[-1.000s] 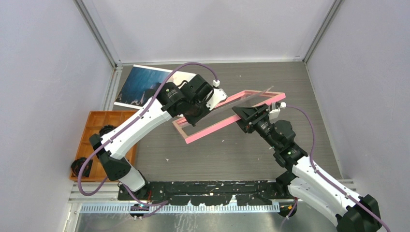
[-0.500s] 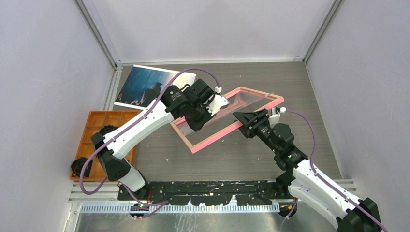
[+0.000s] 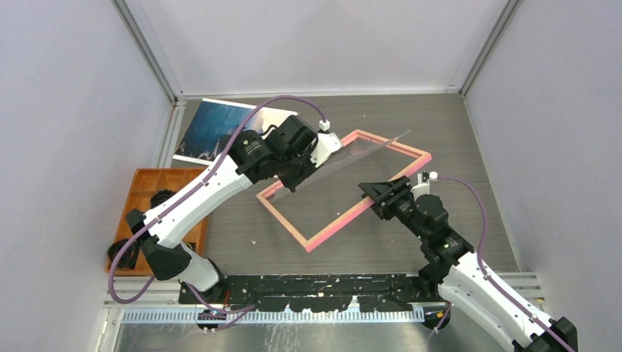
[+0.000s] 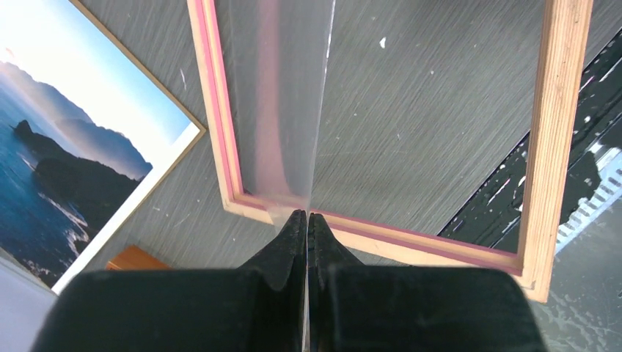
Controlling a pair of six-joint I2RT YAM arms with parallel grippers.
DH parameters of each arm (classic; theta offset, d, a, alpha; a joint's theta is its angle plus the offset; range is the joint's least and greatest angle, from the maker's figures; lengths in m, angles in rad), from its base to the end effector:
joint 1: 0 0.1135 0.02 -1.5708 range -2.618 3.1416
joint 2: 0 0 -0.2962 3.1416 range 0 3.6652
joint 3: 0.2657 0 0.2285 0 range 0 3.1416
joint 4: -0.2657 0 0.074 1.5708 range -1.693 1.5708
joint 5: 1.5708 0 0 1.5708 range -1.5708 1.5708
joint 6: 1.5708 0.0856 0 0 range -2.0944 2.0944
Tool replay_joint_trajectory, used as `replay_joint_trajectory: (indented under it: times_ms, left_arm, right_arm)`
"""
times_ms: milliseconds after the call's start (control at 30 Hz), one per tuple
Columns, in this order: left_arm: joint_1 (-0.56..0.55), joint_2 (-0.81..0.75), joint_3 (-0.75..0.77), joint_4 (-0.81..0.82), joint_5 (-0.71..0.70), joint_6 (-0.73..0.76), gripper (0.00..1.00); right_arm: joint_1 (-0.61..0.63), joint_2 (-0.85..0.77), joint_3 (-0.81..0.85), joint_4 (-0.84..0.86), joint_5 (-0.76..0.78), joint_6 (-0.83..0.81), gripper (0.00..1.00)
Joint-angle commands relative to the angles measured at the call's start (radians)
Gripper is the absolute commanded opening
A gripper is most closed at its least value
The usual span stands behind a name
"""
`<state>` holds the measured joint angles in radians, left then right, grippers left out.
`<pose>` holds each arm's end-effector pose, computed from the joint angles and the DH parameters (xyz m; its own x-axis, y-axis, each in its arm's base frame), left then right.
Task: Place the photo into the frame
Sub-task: Pick up the photo frame item from the photo frame.
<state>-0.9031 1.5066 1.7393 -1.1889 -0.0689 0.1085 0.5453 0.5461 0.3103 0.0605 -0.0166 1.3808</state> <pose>0.1864 -0.2269 0.3881 -0.4207 0.7081 -0.5672 0.8091 0.5756 0.1184 0.1296 0.0803 0.2463 -0.5511 0.8141 -0.1831 0.0459 0.2487 0.9675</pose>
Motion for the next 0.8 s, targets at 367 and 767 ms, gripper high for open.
replay_joint_trajectory:
  times_ms: [367,767]
  left_arm:
    - [0.003,-0.058,0.14,-0.015,0.151,-0.025,0.0]
    - [0.003,-0.039,0.323,-0.035,0.084,0.032,0.01]
  right_arm:
    - [-0.006,-0.07,-0.015,-0.28,0.164,-0.212,0.36]
    - [-0.005,0.032,-0.032,-0.372,0.236,-0.307,0.31]
